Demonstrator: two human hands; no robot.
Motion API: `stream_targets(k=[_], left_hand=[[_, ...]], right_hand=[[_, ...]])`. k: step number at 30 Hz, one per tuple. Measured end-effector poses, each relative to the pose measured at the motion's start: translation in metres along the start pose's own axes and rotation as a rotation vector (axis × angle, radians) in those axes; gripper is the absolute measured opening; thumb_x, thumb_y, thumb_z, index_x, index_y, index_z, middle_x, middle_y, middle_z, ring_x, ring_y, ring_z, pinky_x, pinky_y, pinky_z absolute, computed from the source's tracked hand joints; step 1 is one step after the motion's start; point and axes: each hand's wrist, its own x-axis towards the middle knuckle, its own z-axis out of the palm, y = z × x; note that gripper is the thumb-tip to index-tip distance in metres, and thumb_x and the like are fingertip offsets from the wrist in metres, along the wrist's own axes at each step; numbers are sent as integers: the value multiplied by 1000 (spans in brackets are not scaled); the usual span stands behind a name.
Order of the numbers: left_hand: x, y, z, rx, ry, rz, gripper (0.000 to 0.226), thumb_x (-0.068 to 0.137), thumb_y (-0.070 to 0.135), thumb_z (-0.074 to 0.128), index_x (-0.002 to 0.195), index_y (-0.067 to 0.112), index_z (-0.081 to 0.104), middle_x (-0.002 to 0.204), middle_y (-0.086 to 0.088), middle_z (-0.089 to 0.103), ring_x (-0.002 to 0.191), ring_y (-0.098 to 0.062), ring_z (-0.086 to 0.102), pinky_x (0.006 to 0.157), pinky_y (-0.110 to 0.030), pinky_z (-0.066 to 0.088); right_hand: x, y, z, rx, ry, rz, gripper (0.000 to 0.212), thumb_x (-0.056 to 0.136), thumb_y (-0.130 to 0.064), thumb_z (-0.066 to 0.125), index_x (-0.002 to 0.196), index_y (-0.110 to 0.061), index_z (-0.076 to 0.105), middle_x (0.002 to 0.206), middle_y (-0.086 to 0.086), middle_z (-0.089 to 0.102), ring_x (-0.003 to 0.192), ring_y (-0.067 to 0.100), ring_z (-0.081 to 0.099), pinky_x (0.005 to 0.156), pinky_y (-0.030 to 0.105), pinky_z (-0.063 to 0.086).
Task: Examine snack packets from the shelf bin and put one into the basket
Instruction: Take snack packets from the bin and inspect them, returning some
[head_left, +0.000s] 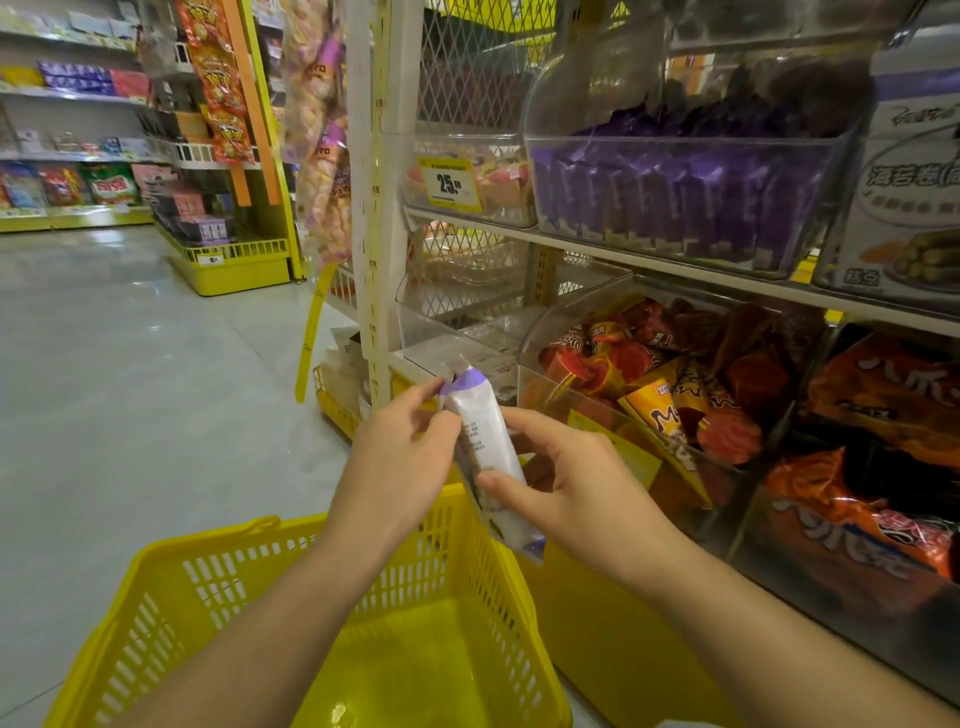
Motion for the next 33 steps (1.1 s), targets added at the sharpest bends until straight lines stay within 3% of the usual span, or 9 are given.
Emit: stream_targets(k=[5,7,11,14,20,25,28,31,33], left_hand=[[3,-9,-2,17,-55,111,38,94,33,44,126,30,63,89,30,69,87,5,66,74,-20,56],[4,-13,0,-42,-109,98,34,102,22,43,132,26,59,93,25,71,88,0,69,70,-19,57],[6,-16,5,-175,-215,54,47,94,21,52,139,32,50,109,11,72,96,-11,71,76,-35,60],[5,-18,10,-253,-259,42,63,81,21,58,141,36,44,115,10,69,100,-14,70,75,-35,60],[6,-23,13,-206,-326,95,101,70,21,70,151,42,14,129,27,54,114,2,59,84,-29,56],[3,-23,14,-218,-429,100,109,63,26,74,143,61,9,122,30,56,110,-2,63,85,-37,58],[-1,-16,13,-204,-473,99,111,61,28,75,139,69,7,136,23,48,116,-9,61,88,-42,57],[-4,-11,13,-198,-495,114,109,67,21,71,140,67,4,143,25,39,118,-6,59,89,-44,57],[-5,-5,15,-259,-523,118,106,71,18,68,145,60,4,139,32,40,115,4,59,89,-36,57]], right_hand=[[2,2,-4,139,-7,13,42,87,-23,69,125,-38,59,101,-10,72,73,31,68,69,50,55],[2,4,-6,185,-6,29,41,88,-20,69,125,-36,61,103,-9,72,78,40,66,70,53,55],[3,6,-8,272,1,49,40,90,-13,65,126,-30,61,109,-6,72,95,42,65,81,56,53],[3,6,-10,341,14,59,40,91,-6,62,126,-25,61,111,-5,72,100,18,69,86,49,55],[5,9,-13,428,39,58,40,91,-2,62,123,-26,60,110,-4,73,99,9,69,84,36,58],[6,12,-12,515,68,58,36,89,-1,62,116,-25,62,107,-1,74,96,13,71,78,29,59],[7,14,-13,545,83,62,35,89,1,61,112,-26,62,104,-2,75,94,13,71,75,23,58],[6,12,-16,529,91,58,34,88,-2,62,110,-28,62,103,-7,74,94,10,71,73,21,56],[4,8,-21,496,106,54,33,89,-6,63,114,-26,63,106,-5,74,98,11,70,80,29,58]])
